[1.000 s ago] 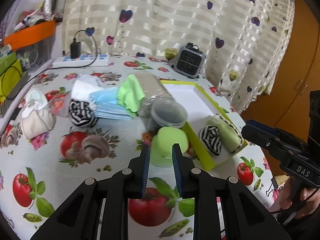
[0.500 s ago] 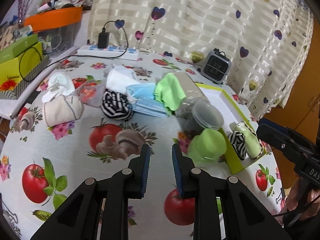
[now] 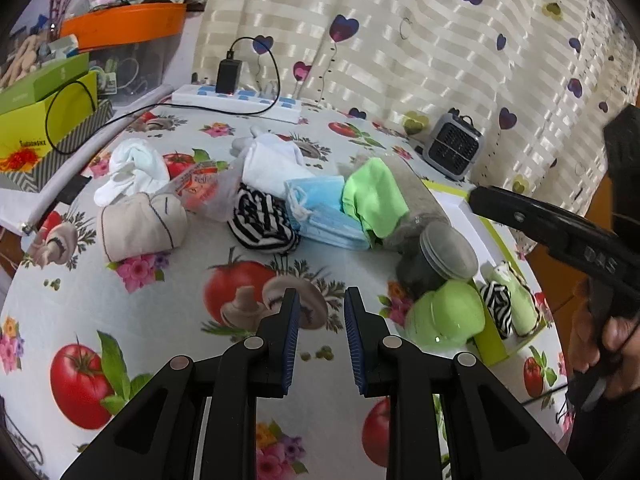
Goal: Organize soft objects
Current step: 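Lift both tools out of the tray back toward the pile, then grasp the light-green cloth with the right tool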
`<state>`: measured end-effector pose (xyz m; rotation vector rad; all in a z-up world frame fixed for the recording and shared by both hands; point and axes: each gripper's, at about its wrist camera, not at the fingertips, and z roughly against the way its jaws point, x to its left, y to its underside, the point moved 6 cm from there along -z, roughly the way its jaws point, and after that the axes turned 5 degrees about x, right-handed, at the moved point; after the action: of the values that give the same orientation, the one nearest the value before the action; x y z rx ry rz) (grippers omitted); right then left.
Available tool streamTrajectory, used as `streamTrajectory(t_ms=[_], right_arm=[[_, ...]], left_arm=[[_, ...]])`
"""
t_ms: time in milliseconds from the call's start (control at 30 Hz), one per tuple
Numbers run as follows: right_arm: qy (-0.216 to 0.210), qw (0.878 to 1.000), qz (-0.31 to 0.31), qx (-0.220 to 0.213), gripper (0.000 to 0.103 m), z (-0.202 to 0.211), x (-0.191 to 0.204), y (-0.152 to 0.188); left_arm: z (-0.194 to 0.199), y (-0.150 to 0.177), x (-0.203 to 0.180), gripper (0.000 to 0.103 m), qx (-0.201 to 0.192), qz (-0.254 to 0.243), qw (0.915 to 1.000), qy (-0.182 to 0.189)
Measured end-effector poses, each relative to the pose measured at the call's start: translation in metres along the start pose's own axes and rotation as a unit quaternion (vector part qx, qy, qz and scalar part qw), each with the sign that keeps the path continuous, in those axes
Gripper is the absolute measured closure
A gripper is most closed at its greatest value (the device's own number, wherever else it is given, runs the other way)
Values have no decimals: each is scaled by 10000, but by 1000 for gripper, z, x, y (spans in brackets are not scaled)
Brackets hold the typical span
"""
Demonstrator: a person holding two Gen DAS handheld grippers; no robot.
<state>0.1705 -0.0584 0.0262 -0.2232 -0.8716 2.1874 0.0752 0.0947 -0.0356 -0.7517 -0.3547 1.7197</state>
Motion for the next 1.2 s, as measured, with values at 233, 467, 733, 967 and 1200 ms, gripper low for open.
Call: streamTrajectory(t_ms=[233, 467, 733, 967, 1200], right_arm=[[120, 9974, 216, 681, 59, -51, -10, -22], [232, 9899, 506, 1308, 59, -96, -13, -29], [118, 9857, 694, 1529, 59, -112, -5, -39], [203, 9786, 964, 1807, 86, -130, 0, -32], [-46, 9839, 912, 1538, 100, -120, -1, -32]], left_arm=[[-13, -13, 6, 81, 40, 11, 10000, 44], [-31, -20, 14, 80, 171, 91, 9998, 62], [-40, -31, 15, 80, 161, 85, 9998, 62], [-48, -47, 15, 78, 113, 69, 9999, 21], [-66, -59, 15, 72, 246, 112, 9996, 33]])
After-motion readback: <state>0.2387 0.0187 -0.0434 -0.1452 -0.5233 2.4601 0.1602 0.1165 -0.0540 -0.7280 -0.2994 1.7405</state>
